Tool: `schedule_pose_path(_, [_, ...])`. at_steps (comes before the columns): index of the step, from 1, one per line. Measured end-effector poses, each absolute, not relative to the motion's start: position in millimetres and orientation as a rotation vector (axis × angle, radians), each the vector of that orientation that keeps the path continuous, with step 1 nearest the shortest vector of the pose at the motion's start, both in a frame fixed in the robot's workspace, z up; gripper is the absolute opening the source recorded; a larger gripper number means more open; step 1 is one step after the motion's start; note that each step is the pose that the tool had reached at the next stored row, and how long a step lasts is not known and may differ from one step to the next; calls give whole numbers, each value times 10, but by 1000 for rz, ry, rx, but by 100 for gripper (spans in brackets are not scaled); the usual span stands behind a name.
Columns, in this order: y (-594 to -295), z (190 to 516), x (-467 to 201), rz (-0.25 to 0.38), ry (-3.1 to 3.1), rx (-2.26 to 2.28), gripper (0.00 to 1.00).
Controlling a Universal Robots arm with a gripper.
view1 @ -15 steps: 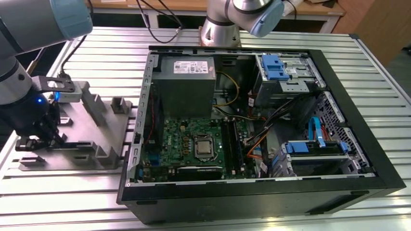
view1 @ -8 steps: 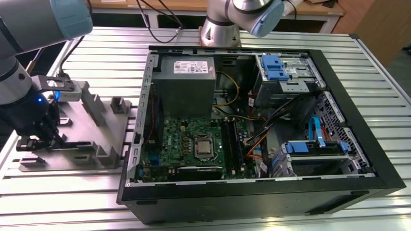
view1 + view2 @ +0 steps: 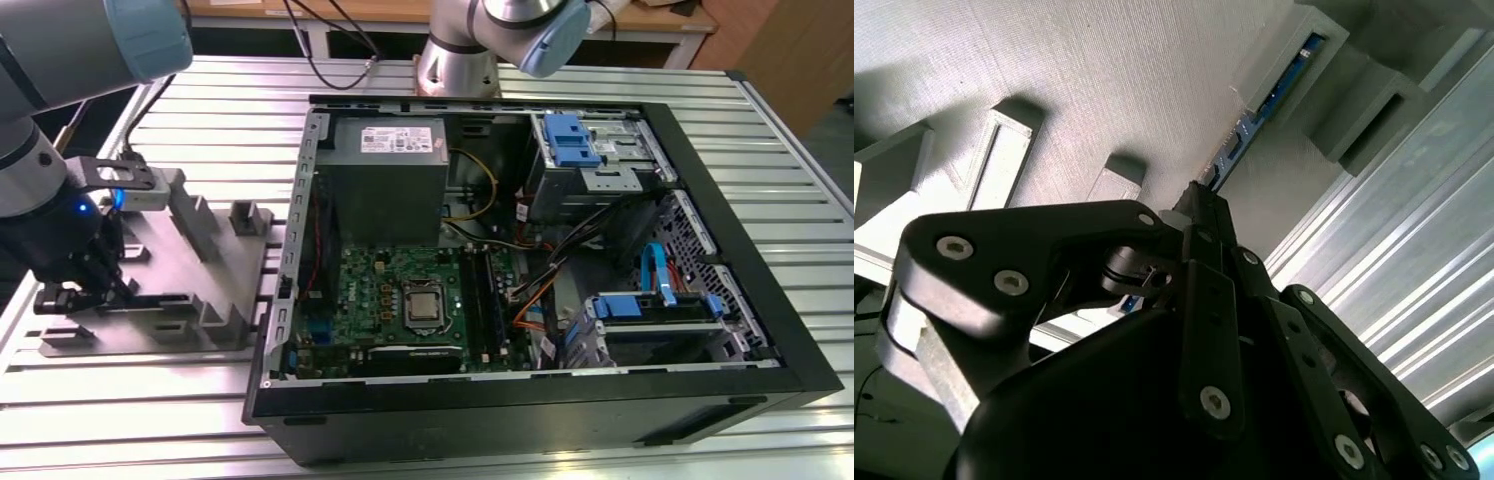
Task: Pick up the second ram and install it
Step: 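Pick up the second ram and move it above second insertion slot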
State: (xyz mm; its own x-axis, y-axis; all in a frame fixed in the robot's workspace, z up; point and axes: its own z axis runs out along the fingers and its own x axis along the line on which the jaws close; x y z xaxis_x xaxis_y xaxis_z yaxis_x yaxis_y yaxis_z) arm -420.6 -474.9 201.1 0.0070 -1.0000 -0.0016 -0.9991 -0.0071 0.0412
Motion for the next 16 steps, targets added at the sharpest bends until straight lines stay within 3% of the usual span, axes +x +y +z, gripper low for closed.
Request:
schedule_pose_path(6, [-4748, 2066, -4206, -47, -2193, 2209, 11])
schedule_pose_path(16, [-4748, 2487, -4206, -48, -2194, 2210, 11])
